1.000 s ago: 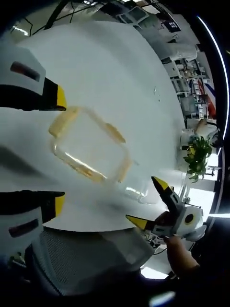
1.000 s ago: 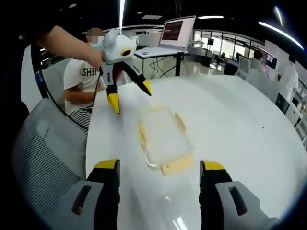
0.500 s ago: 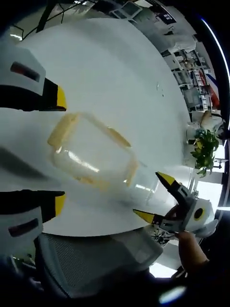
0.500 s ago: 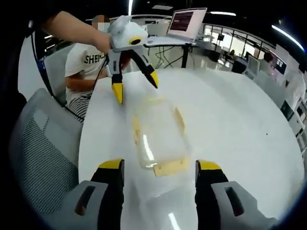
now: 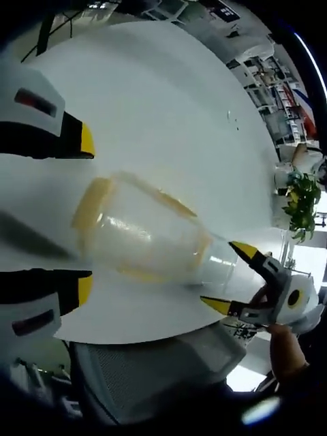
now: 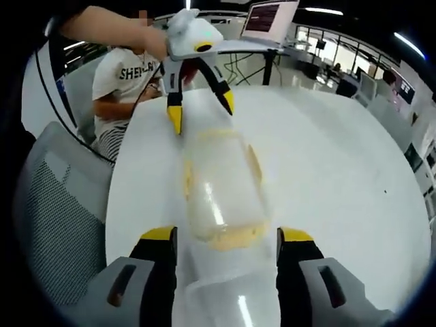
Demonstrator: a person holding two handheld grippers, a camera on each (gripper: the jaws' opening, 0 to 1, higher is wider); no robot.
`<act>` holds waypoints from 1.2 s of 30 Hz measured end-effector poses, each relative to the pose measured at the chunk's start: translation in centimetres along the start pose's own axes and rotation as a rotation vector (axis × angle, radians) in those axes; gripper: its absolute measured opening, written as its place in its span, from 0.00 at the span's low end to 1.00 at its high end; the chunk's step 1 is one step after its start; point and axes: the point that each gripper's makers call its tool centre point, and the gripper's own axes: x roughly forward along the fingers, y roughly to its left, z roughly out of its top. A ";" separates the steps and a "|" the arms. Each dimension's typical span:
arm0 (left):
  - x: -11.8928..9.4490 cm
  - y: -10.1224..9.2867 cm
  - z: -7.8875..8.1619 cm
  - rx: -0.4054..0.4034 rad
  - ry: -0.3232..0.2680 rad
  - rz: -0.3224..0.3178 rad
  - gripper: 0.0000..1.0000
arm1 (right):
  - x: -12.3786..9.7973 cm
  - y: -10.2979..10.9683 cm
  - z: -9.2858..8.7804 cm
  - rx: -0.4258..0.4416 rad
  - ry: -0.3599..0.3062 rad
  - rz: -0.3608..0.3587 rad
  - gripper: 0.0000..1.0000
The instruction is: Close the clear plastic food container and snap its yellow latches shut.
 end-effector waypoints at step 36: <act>2.0 0.6 -0.1 0.306 0.189 -0.103 0.42 | 3.7 -1.3 -2.6 -0.174 0.268 0.047 0.40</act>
